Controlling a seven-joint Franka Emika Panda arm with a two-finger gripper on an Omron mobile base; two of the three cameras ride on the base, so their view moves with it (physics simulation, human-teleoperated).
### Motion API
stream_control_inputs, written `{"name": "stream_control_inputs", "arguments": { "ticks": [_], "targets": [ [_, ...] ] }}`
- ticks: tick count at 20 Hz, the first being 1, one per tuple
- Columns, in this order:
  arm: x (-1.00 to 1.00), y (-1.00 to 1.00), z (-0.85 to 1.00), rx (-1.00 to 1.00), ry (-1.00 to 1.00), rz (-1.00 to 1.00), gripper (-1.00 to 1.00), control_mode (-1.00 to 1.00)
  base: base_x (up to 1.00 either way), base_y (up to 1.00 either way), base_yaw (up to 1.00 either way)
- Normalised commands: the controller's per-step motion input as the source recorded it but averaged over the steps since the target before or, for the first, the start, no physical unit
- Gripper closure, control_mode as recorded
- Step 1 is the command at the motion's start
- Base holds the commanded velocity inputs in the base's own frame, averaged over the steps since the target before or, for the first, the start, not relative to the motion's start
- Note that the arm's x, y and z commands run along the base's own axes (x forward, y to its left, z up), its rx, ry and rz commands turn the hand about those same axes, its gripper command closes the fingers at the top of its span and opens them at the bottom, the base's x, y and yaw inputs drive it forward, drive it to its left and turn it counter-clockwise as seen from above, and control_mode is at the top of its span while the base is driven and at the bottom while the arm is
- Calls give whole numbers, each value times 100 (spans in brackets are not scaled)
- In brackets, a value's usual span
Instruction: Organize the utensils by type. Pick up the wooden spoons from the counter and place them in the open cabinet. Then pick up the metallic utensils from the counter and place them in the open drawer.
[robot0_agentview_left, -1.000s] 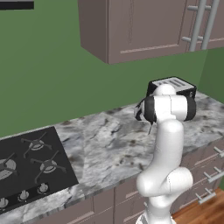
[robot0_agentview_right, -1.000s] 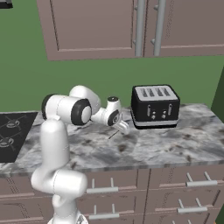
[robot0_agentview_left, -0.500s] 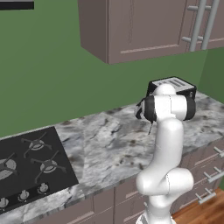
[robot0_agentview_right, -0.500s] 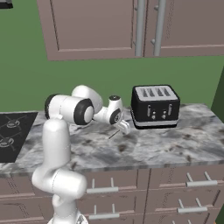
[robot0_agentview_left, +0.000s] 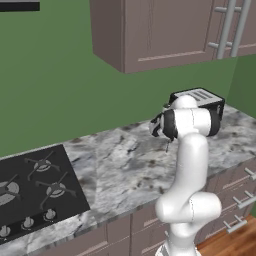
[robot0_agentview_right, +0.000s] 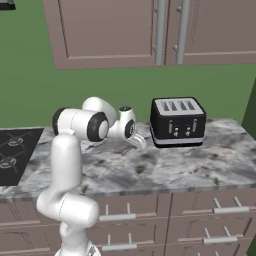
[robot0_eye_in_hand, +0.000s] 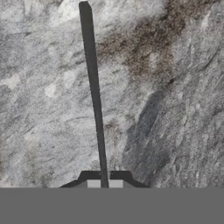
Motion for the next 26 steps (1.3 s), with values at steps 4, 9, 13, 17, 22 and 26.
{"name": "stream_control_inputs", "arguments": {
  "ticks": [4, 9, 13, 17, 22, 26],
  "targets": [
    [15, -10, -55, -3, 2, 0, 100, -100, 0, 0, 0],
    [-2, -24, -21, 0, 0, 0, 100, -100, 0, 0, 0],
    [-14, -14, 22, 3, -8, -4, 100, -100, 0, 0, 0],
    [-6, -1, 45, 7, -12, -12, 100, -100, 0, 0, 0],
    [-23, 0, 48, 10, -24, -7, 100, -100, 0, 0, 0],
    [-50, 7, 59, 4, -9, 0, 100, -100, 0, 0, 0]
  ]
}}
